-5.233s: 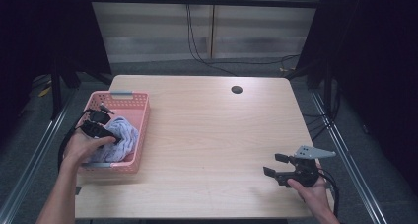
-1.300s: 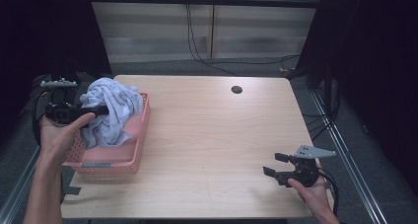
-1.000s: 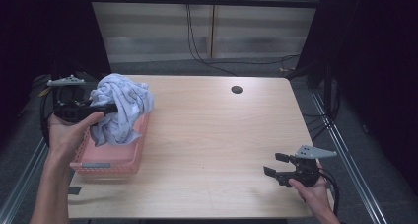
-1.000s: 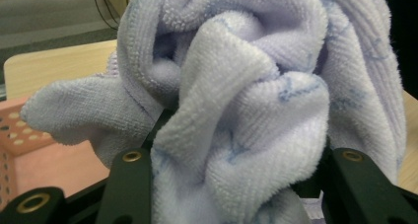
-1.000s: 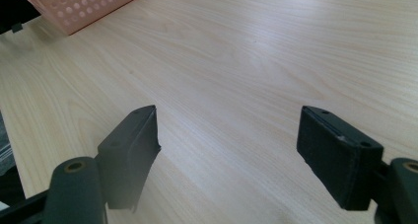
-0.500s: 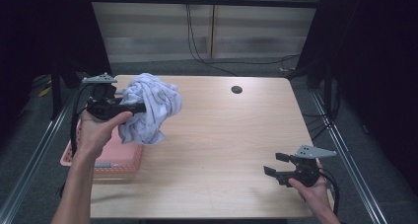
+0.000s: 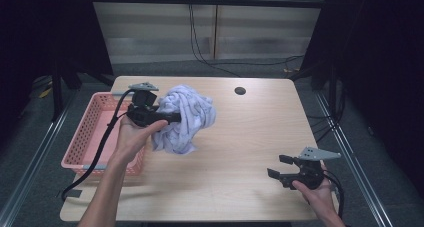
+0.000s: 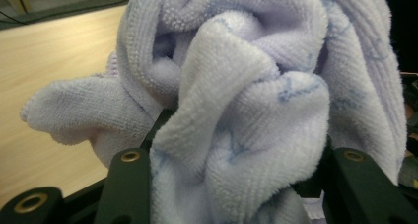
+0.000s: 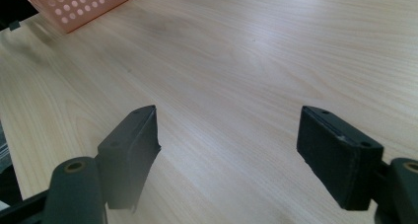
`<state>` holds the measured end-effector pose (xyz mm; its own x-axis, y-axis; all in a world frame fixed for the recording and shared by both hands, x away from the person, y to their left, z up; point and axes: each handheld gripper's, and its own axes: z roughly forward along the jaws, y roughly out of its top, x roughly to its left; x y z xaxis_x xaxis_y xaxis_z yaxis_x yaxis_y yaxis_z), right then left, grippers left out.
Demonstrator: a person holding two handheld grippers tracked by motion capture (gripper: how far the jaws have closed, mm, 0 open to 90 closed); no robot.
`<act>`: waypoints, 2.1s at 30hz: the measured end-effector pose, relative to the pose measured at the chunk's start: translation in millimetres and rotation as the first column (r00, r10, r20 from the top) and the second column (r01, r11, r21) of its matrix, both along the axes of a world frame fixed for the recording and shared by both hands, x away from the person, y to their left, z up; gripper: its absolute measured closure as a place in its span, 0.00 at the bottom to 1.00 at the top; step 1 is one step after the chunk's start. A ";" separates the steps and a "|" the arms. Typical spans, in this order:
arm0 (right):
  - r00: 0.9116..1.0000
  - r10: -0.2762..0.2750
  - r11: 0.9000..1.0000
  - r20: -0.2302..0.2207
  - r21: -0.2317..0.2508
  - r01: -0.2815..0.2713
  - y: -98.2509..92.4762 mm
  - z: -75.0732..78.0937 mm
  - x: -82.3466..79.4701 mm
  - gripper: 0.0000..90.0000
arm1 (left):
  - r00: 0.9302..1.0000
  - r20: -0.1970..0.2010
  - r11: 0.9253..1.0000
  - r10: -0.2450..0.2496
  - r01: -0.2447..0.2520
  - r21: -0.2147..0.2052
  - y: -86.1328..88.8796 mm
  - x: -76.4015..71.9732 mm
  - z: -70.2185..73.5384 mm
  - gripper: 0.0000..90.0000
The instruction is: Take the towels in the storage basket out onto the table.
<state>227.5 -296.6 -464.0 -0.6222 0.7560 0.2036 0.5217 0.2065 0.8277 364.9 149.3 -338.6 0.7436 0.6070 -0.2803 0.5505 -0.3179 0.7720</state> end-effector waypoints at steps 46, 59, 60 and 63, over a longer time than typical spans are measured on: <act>0.998 0.057 0.998 -0.033 0.005 -0.057 22.1 -2.5 3.7 0.26 | 0.982 -0.082 0.985 -0.172 0.172 0.002 -77.3 -22.3 -104.3 0.22; 0.992 0.122 0.992 -0.003 -0.004 -0.122 57.3 13.9 16.6 0.32 | 0.992 0.000 0.992 -0.130 0.130 0.004 -30.8 -78.0 -91.6 0.54; 0.991 0.131 0.991 -0.004 -0.011 -0.131 60.7 13.2 18.8 0.34 | 0.993 0.008 0.993 -0.120 0.120 0.012 -29.0 -83.1 -93.1 0.55; 0.988 0.153 0.988 -0.025 -0.011 -0.154 71.0 8.2 27.0 0.36 | 0.991 0.008 0.991 -0.132 0.132 0.010 -27.2 -91.0 -105.4 0.55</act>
<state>254.5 -225.6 -455.8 -0.7261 0.6544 0.2110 0.5028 0.2959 0.8122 274.0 122.1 -444.0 0.8197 0.5062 -0.2680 0.4965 -0.3948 0.7731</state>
